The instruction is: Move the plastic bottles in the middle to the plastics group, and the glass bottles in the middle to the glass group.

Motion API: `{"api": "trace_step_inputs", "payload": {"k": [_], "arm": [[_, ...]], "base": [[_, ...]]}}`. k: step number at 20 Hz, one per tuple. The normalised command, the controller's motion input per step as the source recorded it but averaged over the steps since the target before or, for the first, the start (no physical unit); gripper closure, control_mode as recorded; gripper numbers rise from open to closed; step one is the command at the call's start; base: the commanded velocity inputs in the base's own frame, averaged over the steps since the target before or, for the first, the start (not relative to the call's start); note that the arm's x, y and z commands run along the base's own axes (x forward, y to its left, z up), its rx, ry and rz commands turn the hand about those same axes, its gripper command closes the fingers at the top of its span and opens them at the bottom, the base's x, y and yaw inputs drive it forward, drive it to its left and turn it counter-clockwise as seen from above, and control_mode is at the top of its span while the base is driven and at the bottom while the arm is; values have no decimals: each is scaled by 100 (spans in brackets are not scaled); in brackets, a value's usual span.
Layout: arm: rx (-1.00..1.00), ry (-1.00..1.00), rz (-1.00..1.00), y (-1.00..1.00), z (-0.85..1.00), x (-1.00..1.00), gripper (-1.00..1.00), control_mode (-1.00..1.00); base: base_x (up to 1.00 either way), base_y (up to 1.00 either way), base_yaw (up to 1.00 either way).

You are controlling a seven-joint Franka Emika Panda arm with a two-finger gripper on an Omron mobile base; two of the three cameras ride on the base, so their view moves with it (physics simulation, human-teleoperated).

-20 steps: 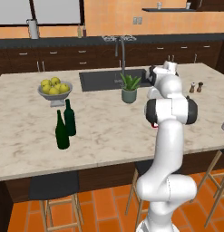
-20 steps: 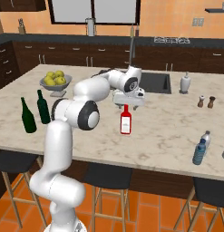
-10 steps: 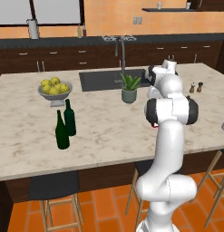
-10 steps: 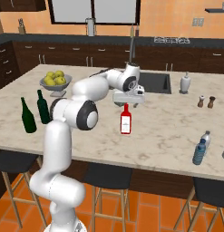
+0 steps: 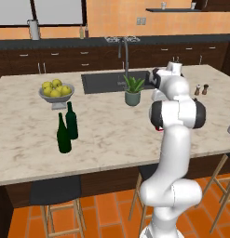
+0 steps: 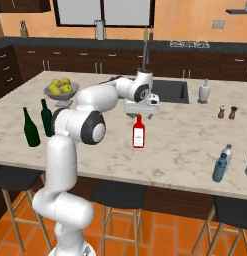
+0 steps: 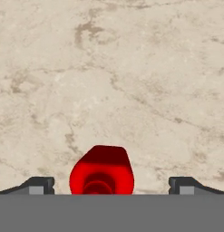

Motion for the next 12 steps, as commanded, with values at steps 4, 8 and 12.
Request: {"api": "trace_step_inputs", "payload": {"k": [4,8,12], "arm": [[-6,-6,-6,8,-8,-8,-100,-100],[-3,-6,-5,16,-14,-9,-100,-100],[-1,-4,-6,7,-13,-6,-100,-100]], "base": [[0,0,0],[0,0,0],[0,0,0]]}}
